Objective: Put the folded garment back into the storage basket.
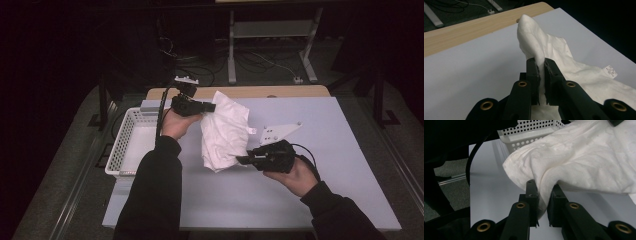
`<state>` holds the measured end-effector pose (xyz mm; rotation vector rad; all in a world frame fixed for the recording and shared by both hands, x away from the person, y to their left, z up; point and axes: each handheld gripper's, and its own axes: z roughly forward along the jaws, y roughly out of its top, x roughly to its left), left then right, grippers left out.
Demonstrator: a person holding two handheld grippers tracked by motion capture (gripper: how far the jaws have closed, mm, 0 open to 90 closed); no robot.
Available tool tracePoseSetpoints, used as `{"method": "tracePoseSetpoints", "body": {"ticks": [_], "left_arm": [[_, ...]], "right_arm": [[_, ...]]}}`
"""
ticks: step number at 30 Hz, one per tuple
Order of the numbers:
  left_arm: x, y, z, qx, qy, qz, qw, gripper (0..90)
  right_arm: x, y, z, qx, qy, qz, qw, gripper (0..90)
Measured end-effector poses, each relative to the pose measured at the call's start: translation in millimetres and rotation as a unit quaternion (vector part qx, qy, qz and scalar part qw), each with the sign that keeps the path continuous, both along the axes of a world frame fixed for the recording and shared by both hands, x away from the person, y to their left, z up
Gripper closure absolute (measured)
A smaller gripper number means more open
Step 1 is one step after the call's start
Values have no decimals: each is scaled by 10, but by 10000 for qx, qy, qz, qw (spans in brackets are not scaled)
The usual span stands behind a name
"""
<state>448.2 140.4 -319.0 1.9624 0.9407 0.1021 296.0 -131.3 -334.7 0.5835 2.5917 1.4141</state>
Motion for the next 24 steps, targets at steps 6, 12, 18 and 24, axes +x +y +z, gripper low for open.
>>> {"method": "tracePoseSetpoints", "body": {"ticks": [6, 12, 18, 24], "left_arm": [[-1, 84, 26, 10, -6, 82, 10000, 823], [-6, 223, 71, -8, -62, 188, 9998, 823], [-7, 311, 114, 9, -73, 273, 9996, 823], [-4, 420, 163, 82, -111, 307, 9994, 823]], "right_arm": [[35, 108, 26, 22, -14, 70, 10000, 793], [69, 202, 46, 48, -17, 118, 9999, 793], [113, 317, 95, 74, -51, 175, 9998, 793], [157, 402, 140, 86, -79, 236, 9997, 793]]}}
